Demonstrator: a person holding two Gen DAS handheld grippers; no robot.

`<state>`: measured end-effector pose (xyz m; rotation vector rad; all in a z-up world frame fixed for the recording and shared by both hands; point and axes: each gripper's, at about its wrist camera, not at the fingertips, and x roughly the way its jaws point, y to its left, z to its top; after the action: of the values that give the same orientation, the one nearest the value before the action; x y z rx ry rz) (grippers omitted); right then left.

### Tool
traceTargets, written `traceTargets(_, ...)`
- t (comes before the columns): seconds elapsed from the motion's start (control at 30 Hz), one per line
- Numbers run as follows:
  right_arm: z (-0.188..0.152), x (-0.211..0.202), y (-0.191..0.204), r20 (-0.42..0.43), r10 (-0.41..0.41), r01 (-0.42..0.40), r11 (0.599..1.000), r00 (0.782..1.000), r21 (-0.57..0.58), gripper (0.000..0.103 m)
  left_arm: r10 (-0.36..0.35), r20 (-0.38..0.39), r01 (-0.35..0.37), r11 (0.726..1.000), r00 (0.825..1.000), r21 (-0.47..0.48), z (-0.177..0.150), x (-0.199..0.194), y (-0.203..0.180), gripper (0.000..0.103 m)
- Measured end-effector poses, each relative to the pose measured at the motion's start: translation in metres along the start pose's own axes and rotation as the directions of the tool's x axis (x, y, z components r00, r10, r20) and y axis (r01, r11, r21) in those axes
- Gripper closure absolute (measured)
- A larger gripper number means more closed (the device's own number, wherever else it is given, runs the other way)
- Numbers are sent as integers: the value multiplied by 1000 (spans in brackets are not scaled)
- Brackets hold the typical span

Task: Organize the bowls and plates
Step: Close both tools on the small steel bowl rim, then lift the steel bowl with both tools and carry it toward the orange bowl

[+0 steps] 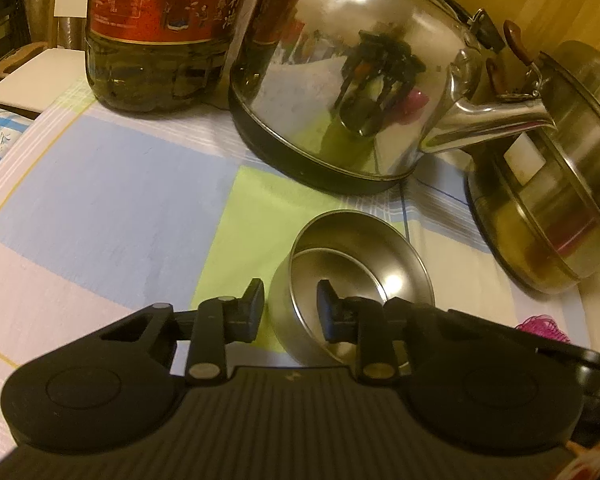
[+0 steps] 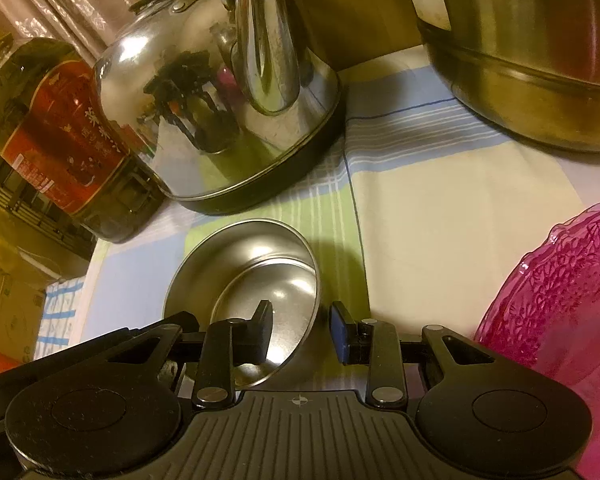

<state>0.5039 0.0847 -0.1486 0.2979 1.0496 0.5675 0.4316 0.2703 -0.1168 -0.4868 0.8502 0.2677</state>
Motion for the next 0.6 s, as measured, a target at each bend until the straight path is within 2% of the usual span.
traceTargets(0.33, -1, 3, 3, 5, -26, 26, 1000, 1000, -8, 73, -1, -9, 1, 1000, 1000, 6, -1, 6, -1, 90)
traceTargets(0.43, -1, 3, 3, 2, -44, 44, 999, 999, -7, 85, 8, -7, -8, 1000, 1000, 8, -2, 4, -1, 91)
traceTargets(0.6, -2, 1, 2, -11, -48, 47, 999, 999, -20, 89, 18, -8, -18, 999, 1000, 26, -3, -2, -4, 92)
